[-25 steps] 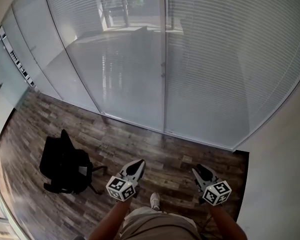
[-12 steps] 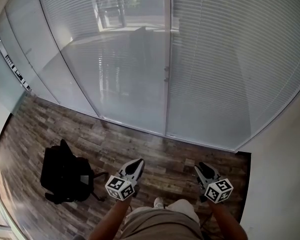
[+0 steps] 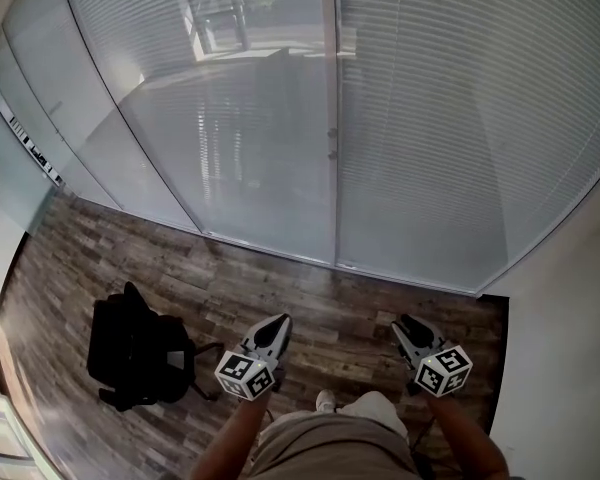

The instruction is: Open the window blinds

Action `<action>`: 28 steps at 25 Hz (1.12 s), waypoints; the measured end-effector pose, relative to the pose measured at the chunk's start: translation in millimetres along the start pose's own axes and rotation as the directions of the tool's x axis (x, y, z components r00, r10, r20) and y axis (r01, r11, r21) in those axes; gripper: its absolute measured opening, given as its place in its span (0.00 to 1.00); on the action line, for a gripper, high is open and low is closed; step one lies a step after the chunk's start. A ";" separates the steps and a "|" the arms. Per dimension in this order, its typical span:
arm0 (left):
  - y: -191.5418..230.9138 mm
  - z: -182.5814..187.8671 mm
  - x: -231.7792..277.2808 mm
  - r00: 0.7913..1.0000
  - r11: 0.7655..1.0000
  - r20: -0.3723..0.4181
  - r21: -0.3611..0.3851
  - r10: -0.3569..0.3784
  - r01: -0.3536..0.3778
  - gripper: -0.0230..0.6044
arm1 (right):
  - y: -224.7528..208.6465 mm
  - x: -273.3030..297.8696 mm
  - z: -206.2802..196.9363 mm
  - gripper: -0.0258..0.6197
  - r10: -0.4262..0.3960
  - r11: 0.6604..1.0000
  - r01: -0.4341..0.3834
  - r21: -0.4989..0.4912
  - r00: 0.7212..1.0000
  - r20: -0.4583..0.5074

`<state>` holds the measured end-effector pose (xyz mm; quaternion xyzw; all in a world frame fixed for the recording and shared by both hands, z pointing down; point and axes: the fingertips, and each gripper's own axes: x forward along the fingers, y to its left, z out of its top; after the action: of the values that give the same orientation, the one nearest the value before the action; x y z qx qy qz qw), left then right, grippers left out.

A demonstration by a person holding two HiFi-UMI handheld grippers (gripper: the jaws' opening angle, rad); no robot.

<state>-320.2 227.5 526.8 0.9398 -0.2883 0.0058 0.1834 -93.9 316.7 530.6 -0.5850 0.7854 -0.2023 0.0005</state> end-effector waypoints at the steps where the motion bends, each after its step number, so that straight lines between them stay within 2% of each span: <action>1: -1.4 -2.8 -0.3 1.000 1.000 0.000 0.001 0.002 -0.002 0.06 | -0.8 -0.7 -0.5 0.24 0.003 1.000 -0.003 -0.002 1.000 0.000; 6: -4.9 -8.2 -12.7 0.999 0.999 -0.004 -0.016 0.041 -0.041 0.06 | 4.6 -3.1 -13.7 0.24 0.031 0.999 -0.030 0.031 0.999 -0.036; 10: -7.3 -10.9 -20.1 0.997 0.997 0.012 -0.046 0.070 -0.069 0.06 | 11.2 -7.0 -10.3 0.24 0.061 0.998 -0.060 0.006 0.997 -0.055; 17: -15.4 -17.5 -30.8 0.998 0.998 0.009 -0.043 0.056 -0.055 0.06 | 18.4 -11.4 -13.0 0.24 0.040 0.999 -0.040 -0.002 0.998 -0.049; 28: 12.0 -18.8 -50.4 0.998 0.997 -0.004 -0.051 0.059 -0.059 0.06 | 41.4 9.0 -12.6 0.24 0.046 0.999 -0.046 -0.005 0.999 -0.027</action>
<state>-367.0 252.1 542.5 0.9260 -0.3156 0.0049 0.2073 -137.7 322.1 531.1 -0.5639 0.7992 -0.2080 -0.0070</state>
